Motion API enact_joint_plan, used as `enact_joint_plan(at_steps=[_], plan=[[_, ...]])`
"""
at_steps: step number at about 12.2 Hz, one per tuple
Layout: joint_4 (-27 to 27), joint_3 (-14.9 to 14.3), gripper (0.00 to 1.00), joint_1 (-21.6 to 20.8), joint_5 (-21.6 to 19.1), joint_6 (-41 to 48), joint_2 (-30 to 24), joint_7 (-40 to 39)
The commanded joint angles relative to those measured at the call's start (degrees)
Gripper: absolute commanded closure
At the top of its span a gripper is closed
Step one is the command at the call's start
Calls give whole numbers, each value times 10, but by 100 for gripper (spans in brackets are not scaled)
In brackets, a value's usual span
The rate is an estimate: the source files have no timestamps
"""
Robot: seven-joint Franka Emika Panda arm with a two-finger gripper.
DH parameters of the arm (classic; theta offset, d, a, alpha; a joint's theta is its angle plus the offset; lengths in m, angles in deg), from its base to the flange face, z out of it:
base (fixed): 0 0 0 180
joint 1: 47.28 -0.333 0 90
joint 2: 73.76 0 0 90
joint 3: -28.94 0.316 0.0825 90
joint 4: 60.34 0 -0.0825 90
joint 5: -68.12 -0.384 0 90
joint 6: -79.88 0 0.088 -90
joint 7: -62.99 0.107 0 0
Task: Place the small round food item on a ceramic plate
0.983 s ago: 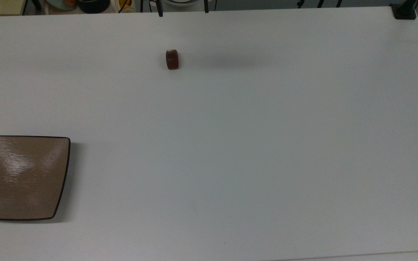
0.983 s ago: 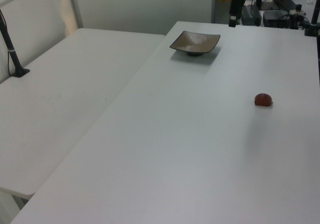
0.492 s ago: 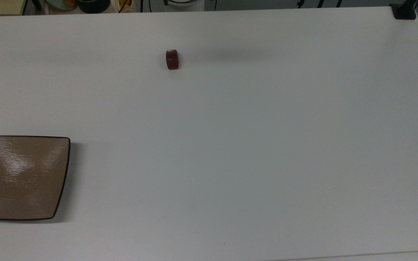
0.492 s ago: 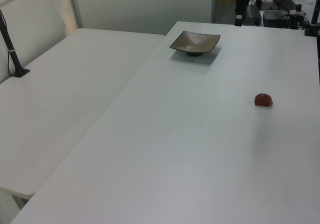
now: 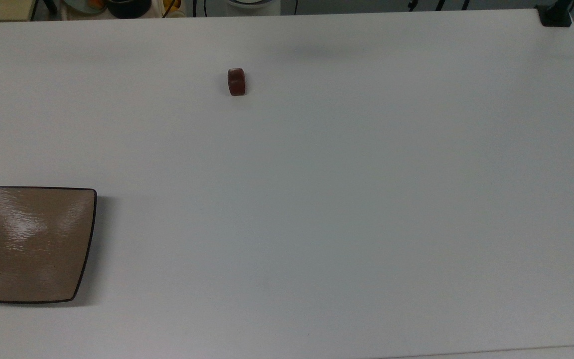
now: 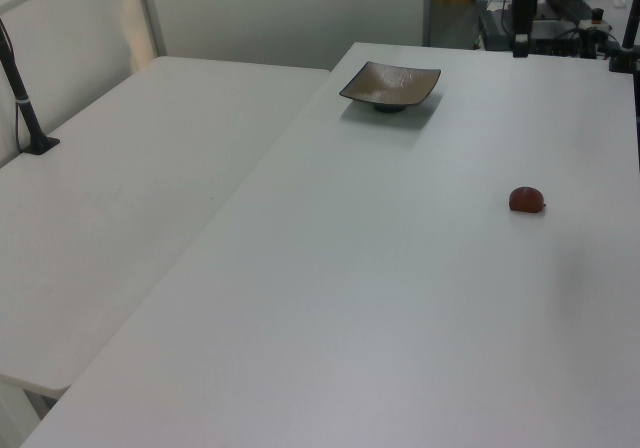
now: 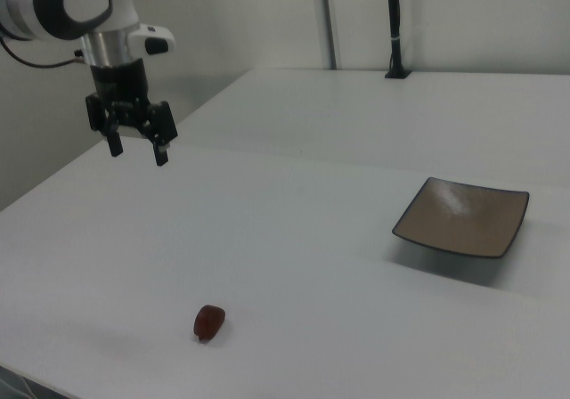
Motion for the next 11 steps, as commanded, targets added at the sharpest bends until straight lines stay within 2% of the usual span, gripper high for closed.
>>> enact_joint_plan(at_steps=[1,5,7,11], plan=[[-91,-6,0,-7,27,-13,-25,-14],[-162,-7,0,-5,44,-22,-34,-17],[-211,-7,0,-2,47,-56,-49,-21],[-308,-7,0,-7,84,-133,-58,-23]])
